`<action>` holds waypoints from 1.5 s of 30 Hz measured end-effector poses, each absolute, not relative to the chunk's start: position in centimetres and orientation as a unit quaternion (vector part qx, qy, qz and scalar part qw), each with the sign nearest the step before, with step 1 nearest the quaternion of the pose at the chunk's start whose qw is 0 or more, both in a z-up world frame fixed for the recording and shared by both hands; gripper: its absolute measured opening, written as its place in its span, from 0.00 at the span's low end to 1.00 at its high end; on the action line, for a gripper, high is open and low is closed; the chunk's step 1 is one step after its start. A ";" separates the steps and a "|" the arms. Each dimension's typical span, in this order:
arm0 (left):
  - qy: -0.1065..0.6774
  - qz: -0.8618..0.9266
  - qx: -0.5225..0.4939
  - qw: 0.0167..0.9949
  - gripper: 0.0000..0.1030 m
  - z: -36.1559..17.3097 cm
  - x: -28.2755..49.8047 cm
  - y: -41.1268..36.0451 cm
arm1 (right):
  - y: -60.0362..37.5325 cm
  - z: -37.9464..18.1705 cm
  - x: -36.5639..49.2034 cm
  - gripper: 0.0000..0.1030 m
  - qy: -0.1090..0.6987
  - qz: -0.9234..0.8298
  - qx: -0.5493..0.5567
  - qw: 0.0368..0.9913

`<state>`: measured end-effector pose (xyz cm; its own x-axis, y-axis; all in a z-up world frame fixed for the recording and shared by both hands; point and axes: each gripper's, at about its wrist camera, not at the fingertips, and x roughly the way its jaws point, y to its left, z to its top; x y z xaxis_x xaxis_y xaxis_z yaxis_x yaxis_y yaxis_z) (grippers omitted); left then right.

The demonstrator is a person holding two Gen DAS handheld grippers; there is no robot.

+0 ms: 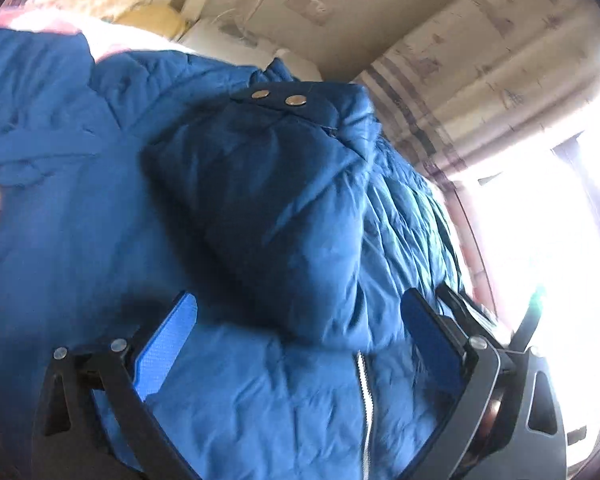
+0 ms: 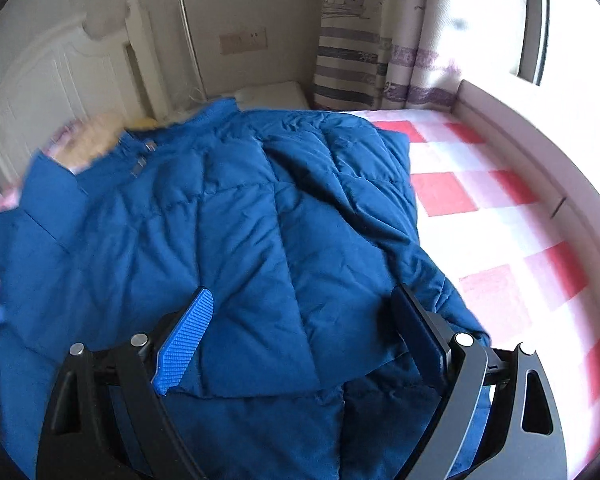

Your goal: Fold large clothes

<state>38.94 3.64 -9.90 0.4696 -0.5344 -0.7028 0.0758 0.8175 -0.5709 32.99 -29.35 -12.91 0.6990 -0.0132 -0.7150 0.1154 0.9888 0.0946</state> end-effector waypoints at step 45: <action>0.378 -0.115 -0.061 0.917 0.51 -5.2 37.4 -2.5 | -29.8 -12.9 33.2 0.85 0.389 -0.030 0.075 0.918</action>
<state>37.39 -2.50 -5.22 0.6874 -0.2559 -0.6797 0.1640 0.9664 -0.1980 33.21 -29.78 -12.94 0.6960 0.0039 -0.7180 0.1123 0.9871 0.1142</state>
